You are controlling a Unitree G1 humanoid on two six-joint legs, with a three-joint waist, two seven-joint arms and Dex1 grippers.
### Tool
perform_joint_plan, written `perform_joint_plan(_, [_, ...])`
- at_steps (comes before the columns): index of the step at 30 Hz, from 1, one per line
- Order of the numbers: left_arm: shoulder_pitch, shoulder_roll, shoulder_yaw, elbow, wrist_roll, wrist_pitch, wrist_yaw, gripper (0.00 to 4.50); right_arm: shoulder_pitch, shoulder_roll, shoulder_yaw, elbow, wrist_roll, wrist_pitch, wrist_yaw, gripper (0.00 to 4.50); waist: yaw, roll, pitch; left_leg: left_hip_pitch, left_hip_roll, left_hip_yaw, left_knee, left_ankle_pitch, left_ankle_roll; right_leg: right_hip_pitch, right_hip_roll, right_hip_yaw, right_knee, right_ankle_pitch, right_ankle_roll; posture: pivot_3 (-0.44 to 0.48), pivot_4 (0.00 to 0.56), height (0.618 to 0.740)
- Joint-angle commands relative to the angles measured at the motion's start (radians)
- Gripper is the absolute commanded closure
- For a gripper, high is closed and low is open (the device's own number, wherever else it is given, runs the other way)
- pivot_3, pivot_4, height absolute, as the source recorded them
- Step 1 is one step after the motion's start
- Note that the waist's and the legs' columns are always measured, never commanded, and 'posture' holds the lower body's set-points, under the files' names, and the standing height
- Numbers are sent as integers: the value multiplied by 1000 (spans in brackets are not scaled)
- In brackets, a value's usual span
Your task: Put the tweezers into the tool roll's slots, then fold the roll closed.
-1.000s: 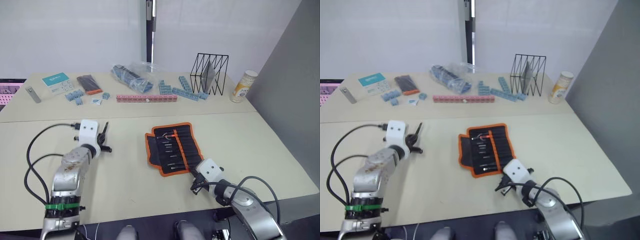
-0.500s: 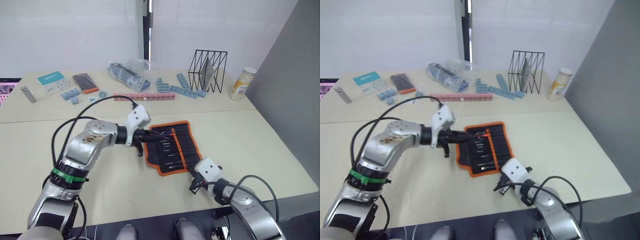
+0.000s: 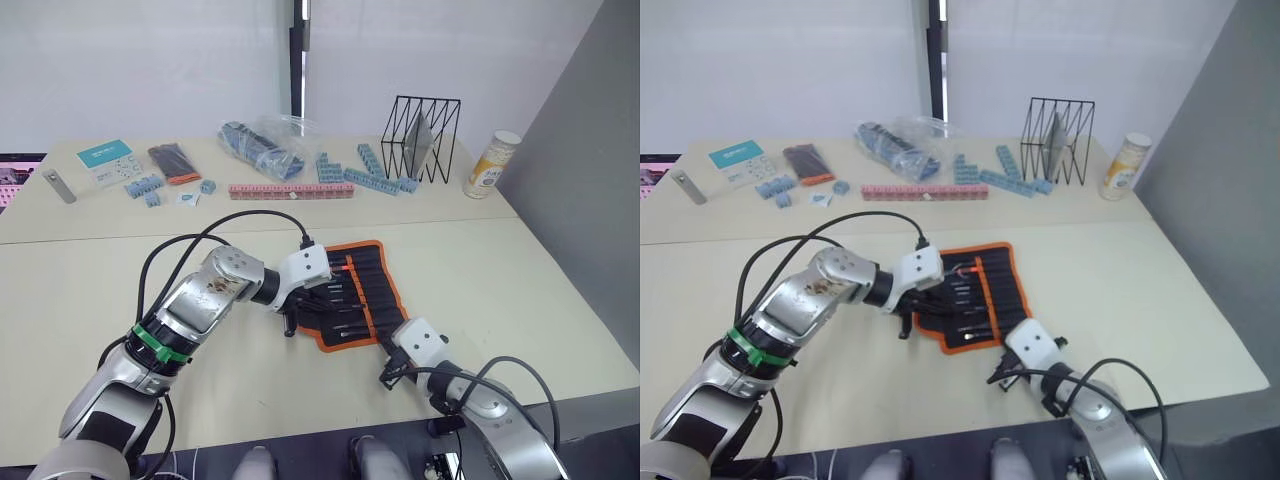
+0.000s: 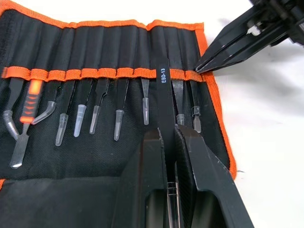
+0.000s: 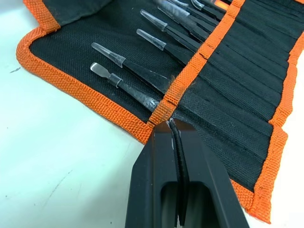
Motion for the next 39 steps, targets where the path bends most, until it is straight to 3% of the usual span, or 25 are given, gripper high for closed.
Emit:
perform_joint_plan(1, [-24,12,-18,-14,26,-4,-23,4490,16,3,-25,32,-4,32,-24,4500,0,3,2,-2,0,0,0,0,1,-2,0,0,1,0,0,0,150,737])
perform_joint_plan(4, [-21,16,-37,1,55,-25,-28,4490,11,8,-27,24,-4,33,-26,4500,1,4,4,-7,-1,0,2,1,2,-7,0,1,8,4,7,0,150,737])
perform_joint_plan(11, [-34,-9,-48,38,96,-39,-26,4490,-2,20,-44,-2,0,24,-43,4500,2,6,6,-6,-1,0,2,2,3,-8,1,1,13,2,4,0,150,737])
perform_joint_plan(30, [-98,-140,-115,156,222,-117,-8,4490,13,8,0,-20,-19,93,-52,4500,6,6,6,-7,-2,-1,5,2,3,-7,1,2,15,5,8,0,150,737])
perform_joint_plan(39, [-121,-249,-135,204,268,-132,19,4490,23,4,4,-23,-20,107,-43,4500,14,6,6,-8,-3,-1,9,2,3,-5,1,2,15,6,8,0,150,737])
